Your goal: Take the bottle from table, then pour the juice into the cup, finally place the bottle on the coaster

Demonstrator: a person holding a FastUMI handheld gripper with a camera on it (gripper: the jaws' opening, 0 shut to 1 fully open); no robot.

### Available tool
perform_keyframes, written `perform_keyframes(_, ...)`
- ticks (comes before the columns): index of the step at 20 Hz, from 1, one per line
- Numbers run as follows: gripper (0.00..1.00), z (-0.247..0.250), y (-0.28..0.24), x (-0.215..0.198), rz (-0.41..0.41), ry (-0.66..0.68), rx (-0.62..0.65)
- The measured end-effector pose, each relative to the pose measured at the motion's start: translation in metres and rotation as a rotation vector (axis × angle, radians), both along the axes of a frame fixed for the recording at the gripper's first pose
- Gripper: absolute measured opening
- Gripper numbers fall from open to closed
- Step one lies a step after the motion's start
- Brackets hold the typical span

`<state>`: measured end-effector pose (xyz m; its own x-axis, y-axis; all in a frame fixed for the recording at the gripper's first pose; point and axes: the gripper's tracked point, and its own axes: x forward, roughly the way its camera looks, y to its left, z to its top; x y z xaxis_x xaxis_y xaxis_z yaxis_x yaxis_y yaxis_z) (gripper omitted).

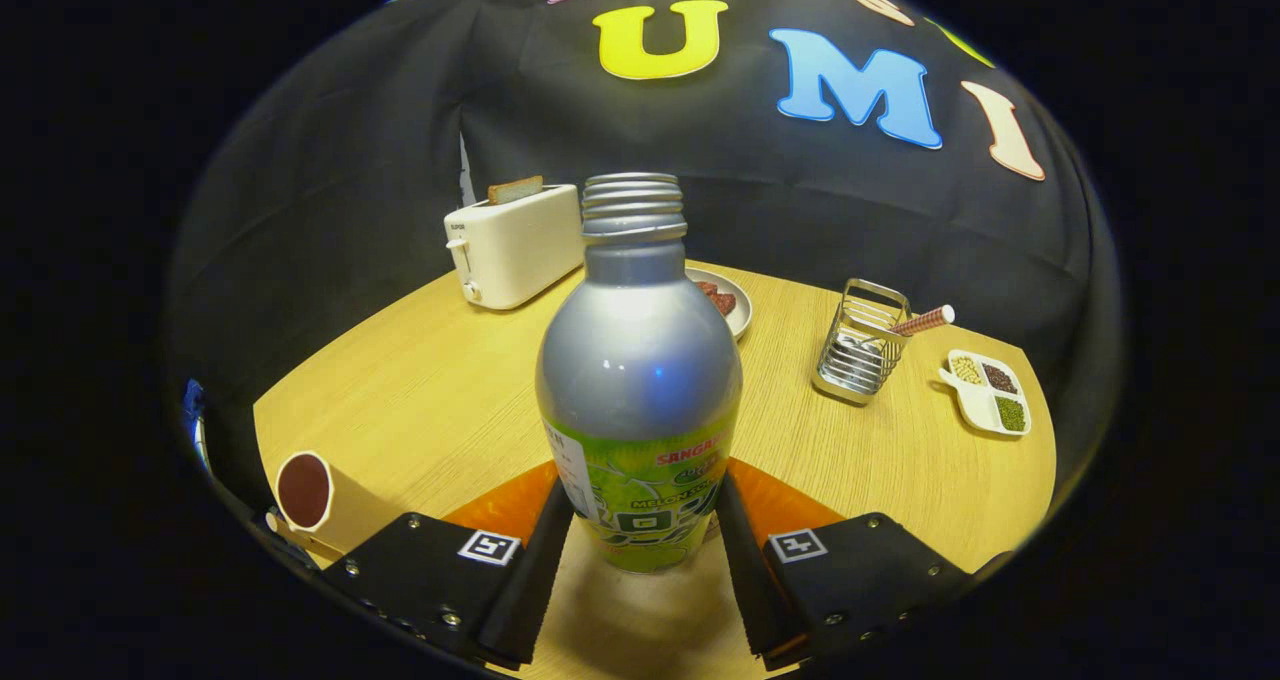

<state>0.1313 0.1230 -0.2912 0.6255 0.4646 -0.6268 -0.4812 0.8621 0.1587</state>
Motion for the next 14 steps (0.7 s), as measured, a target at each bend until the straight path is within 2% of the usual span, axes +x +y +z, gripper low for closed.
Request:
perform_keyframes(6,0.76,-0.019,0.0,0.027,-0.071,0.007,0.014)
perform_keyframes(14,0.79,-0.028,-0.001,0.046,-0.114,-0.039,-0.006)
